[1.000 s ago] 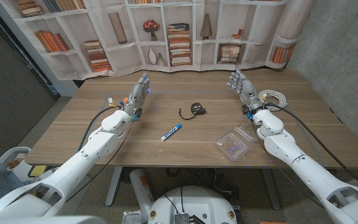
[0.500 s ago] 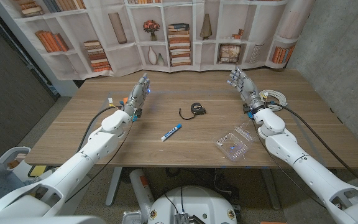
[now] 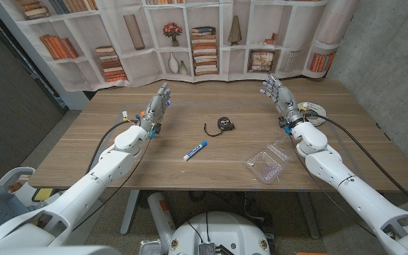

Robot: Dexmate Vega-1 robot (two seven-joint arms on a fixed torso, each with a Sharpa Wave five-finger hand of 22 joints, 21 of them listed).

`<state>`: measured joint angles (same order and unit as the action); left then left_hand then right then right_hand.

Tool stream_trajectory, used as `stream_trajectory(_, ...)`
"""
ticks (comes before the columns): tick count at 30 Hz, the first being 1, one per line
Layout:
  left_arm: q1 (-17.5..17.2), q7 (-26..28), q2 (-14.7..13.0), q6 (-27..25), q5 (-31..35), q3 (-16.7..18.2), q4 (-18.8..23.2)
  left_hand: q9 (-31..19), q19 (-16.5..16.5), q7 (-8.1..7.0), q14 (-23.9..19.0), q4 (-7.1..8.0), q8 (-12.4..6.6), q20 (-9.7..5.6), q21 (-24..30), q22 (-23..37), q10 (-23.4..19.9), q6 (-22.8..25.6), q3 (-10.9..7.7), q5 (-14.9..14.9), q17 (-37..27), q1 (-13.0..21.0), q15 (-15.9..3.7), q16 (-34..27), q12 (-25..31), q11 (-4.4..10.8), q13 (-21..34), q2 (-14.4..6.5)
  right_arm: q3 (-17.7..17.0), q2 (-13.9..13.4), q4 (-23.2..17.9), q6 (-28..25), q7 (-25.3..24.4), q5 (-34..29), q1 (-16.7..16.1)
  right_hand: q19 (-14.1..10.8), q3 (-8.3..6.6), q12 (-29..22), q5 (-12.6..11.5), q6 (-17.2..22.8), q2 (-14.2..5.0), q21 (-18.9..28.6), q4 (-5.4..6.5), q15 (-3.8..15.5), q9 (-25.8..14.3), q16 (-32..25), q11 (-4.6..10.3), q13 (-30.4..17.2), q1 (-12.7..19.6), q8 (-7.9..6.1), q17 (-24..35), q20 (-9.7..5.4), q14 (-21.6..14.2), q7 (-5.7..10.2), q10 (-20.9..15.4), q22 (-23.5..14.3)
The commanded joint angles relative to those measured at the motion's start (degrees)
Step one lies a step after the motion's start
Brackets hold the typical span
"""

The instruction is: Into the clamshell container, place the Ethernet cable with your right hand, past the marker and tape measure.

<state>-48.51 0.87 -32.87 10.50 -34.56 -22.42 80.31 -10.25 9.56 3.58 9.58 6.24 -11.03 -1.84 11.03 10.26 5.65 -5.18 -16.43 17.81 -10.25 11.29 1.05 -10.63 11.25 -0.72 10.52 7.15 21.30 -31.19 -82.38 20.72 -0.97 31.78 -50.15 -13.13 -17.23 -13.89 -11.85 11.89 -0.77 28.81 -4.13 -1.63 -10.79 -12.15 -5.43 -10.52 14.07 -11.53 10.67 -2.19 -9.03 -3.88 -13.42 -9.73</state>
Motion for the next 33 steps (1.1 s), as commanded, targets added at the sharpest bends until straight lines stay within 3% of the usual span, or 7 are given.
stream_trajectory(1,-0.4,-0.3,-0.7,-0.8,-0.5,0.2,1.6,-0.3,2.2,0.05,-0.1,-0.56,-0.45,-0.21,0.3,0.2,-0.4,0.3,-0.09,0.3,-0.1,0.8,0.18,-0.3,0.6,0.03,0.2,-0.2,-0.1,-3.3,-3.2,-2.0,-0.6,-3.1,0.1,-0.6,-0.22,-0.2,0.0,0.3,-0.1,-0.1,-0.26,0.13,-0.2,0.2,-0.18,-0.3,0.6,-0.33,0.1,-0.97,-0.4,0.02,-0.5,-0.2)
stream_trajectory(14,-0.4,0.3,-0.9,-2.1,-0.3,0.0,2.2,-0.4,2.1,0.2,-0.5,-0.72,-0.52,-0.08,0.4,0.2,-0.8,0.6,0.04,0.4,-0.1,1.1,0.3,-0.4,0.7,-0.14,0.2,-0.3,-0.4,-5.0,-4.5,-1.7,-1.0,-4.8,-1.0,-0.7,-0.19,-0.2,0.2,0.5,-0.15,-0.5,-0.37,0.25,-0.2,0.2,-0.19,-0.3,0.7,-0.36,0.2,-0.88,-0.7,0.23,-0.9,-0.2)
stream_trajectory(33,-1.0,0.3,-1.5,-1.8,0.3,-0.2,3.0,-0.4,2.0,0.11,-0.7,-0.92,-0.51,0.12,0.5,0.2,-0.9,0.8,0.2,0.5,-0.1,1.5,0.27,-0.3,0.7,0.0,0.2,-0.5,-1.5,-6.9,-7.5,-1.2,-7.6,-12.5,-3.7,-1.8,-0.42,-0.5,0.2,1.8,-0.32,-0.9,-0.94,1.08,-0.2,0.1,0.34,-0.3,1.4,-0.64,0.1,-1.33,-1.8,1.05,-2.2,-0.2)
